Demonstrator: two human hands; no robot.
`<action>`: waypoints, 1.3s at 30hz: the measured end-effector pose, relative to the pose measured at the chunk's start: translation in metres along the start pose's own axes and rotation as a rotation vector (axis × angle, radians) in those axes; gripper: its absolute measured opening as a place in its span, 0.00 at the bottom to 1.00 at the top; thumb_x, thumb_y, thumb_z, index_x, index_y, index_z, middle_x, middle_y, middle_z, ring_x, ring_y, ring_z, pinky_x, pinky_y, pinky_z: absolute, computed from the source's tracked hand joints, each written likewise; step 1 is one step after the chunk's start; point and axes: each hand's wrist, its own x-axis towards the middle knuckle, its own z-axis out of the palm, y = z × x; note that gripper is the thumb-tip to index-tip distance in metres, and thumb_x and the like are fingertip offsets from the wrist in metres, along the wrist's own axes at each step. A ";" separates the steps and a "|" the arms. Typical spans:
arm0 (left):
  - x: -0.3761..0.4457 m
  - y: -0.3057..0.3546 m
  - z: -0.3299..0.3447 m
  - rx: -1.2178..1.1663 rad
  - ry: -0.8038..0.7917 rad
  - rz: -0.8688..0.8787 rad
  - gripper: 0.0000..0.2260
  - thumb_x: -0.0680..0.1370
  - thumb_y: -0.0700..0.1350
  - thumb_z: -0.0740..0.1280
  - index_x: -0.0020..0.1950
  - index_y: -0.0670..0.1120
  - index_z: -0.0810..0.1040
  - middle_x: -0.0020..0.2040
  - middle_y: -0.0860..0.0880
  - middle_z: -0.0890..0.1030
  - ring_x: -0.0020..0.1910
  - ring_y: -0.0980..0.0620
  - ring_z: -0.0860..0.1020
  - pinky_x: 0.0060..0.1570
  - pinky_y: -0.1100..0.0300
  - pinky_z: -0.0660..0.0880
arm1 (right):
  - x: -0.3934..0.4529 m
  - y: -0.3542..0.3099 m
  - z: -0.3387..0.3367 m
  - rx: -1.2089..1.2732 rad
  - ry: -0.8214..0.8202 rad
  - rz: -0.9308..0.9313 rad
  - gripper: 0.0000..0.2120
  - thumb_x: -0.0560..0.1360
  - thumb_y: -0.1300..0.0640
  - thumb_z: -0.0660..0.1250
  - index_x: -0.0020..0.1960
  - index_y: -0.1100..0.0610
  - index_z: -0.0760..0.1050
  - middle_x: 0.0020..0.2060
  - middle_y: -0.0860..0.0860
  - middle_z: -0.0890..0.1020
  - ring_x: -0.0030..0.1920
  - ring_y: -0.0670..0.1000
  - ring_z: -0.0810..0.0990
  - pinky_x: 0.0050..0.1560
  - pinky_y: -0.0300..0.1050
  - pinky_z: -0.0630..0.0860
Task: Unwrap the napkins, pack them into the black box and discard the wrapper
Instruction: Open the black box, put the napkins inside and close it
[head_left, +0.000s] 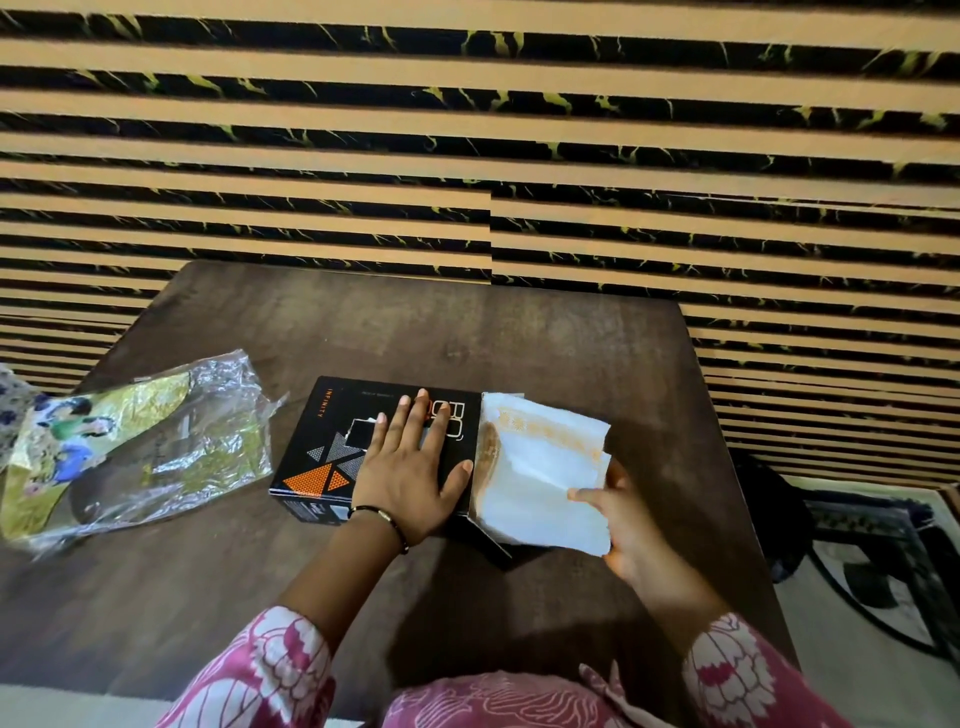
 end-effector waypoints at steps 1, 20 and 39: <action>0.000 0.000 0.000 0.001 -0.003 0.001 0.37 0.70 0.66 0.37 0.76 0.51 0.45 0.78 0.46 0.44 0.77 0.48 0.40 0.76 0.49 0.41 | -0.001 0.001 -0.001 -0.081 0.010 -0.050 0.23 0.73 0.71 0.62 0.63 0.52 0.68 0.46 0.50 0.79 0.45 0.53 0.79 0.41 0.48 0.78; -0.006 0.001 0.000 0.004 0.008 0.012 0.36 0.70 0.66 0.37 0.76 0.51 0.44 0.78 0.46 0.44 0.77 0.48 0.40 0.75 0.50 0.39 | -0.012 -0.015 0.010 -0.673 -0.160 -0.203 0.35 0.68 0.71 0.59 0.66 0.41 0.58 0.53 0.46 0.74 0.53 0.50 0.74 0.47 0.43 0.75; -0.007 0.000 0.002 -0.033 0.044 0.023 0.36 0.71 0.66 0.40 0.76 0.51 0.49 0.78 0.47 0.47 0.77 0.49 0.42 0.75 0.49 0.40 | -0.014 -0.019 0.009 -0.518 -0.370 -0.192 0.33 0.64 0.72 0.67 0.54 0.37 0.69 0.53 0.45 0.77 0.53 0.48 0.76 0.51 0.45 0.76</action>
